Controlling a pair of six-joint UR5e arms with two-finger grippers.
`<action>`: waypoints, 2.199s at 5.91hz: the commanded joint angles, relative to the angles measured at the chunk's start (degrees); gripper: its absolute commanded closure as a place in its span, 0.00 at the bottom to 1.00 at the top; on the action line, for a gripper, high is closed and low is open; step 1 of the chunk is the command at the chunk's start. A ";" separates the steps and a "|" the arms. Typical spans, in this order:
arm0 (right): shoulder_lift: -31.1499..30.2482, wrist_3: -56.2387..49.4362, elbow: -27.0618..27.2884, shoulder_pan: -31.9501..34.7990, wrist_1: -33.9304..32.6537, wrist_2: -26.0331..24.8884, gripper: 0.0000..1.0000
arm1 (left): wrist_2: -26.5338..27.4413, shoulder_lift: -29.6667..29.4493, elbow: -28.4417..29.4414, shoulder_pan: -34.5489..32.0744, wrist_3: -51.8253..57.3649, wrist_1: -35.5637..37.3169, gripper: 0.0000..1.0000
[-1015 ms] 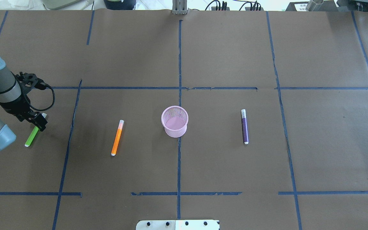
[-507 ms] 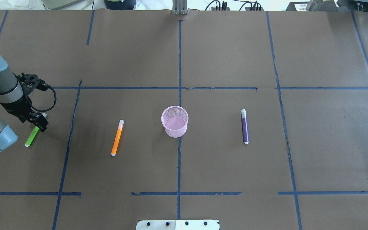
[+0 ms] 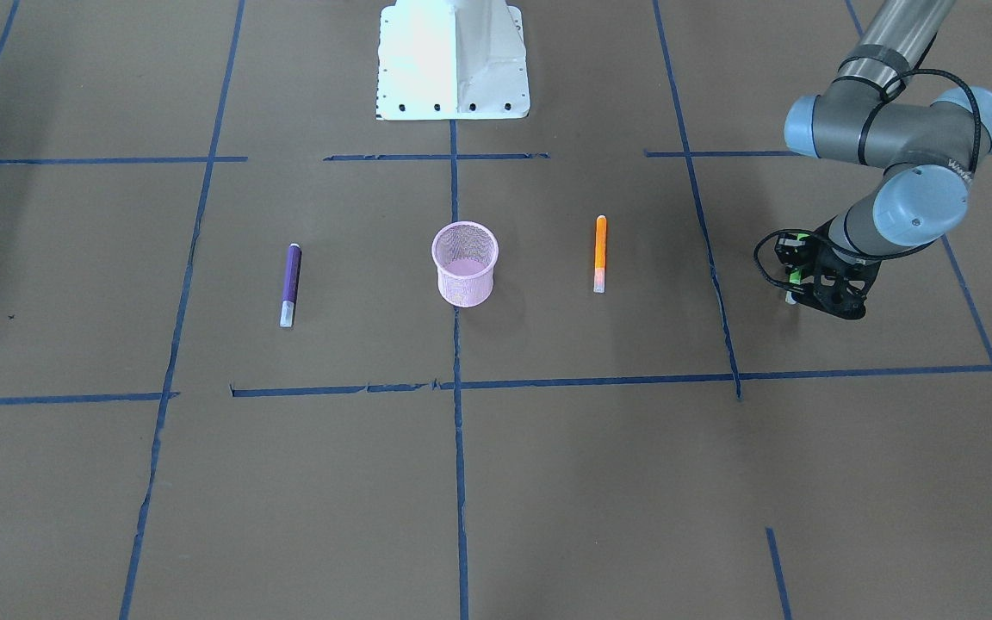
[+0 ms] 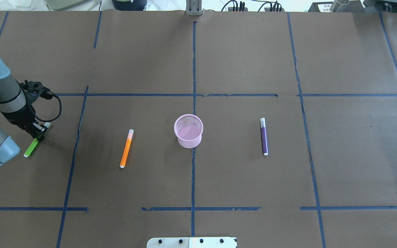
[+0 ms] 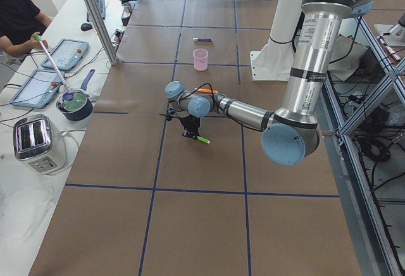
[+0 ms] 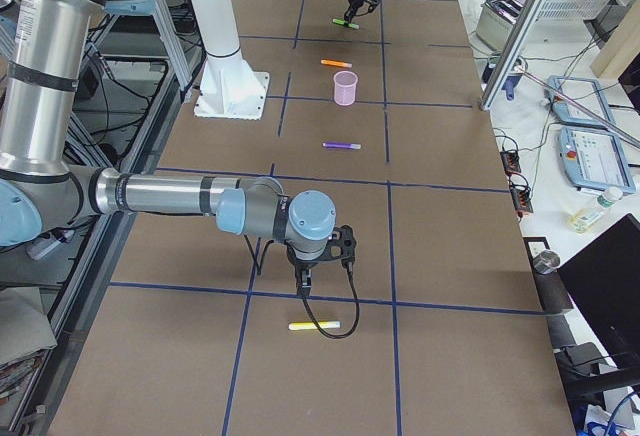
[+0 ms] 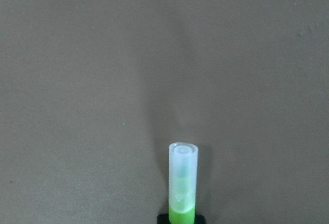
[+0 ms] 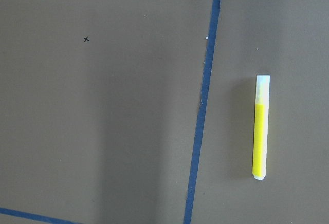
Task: Collect pens into pen holder
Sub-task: 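Lower the left gripper onto the green highlighter and grasp it, then lift the green highlighter and carry it over the pink cup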
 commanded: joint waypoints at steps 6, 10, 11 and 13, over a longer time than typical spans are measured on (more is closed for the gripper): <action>1.16 -0.26 0.43 -0.02 0.09 0.00 0.00 | 22.56 -22.66 -21.84 16.24 -32.61 -0.15 1.00; 1.52 -0.17 0.25 -0.02 0.09 1.41 0.00 | 53.44 -28.31 -11.41 27.24 -40.21 -14.11 1.00; 1.52 -0.17 0.25 -0.02 0.00 1.41 0.00 | 54.54 -28.32 -11.12 27.96 -40.12 -14.12 1.00; 1.52 -0.17 0.07 -0.02 0.00 1.41 0.00 | 56.12 -28.32 -7.45 29.10 -40.21 -18.83 0.93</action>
